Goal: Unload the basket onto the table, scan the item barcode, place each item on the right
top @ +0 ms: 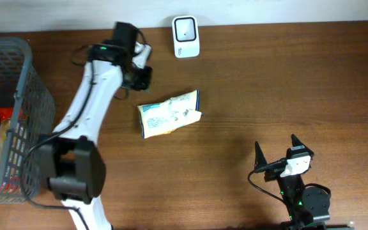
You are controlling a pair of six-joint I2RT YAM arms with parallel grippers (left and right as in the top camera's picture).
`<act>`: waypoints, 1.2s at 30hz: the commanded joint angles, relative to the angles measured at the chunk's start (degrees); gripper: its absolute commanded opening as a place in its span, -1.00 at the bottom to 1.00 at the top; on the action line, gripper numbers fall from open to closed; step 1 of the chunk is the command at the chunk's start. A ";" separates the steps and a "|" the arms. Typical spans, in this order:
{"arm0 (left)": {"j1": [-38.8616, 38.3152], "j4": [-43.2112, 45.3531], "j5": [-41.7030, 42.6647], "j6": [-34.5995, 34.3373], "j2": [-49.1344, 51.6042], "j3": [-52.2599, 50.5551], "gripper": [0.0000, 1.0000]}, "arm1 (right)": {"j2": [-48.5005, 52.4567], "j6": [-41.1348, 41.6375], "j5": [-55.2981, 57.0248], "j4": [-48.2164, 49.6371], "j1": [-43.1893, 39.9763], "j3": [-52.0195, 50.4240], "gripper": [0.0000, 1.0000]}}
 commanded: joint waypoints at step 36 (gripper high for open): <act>52.87 5.75 -7.06 0.79 -13.84 -18.47 0.81 | -0.33 0.42 -0.50 -0.24 -0.33 -0.31 0.97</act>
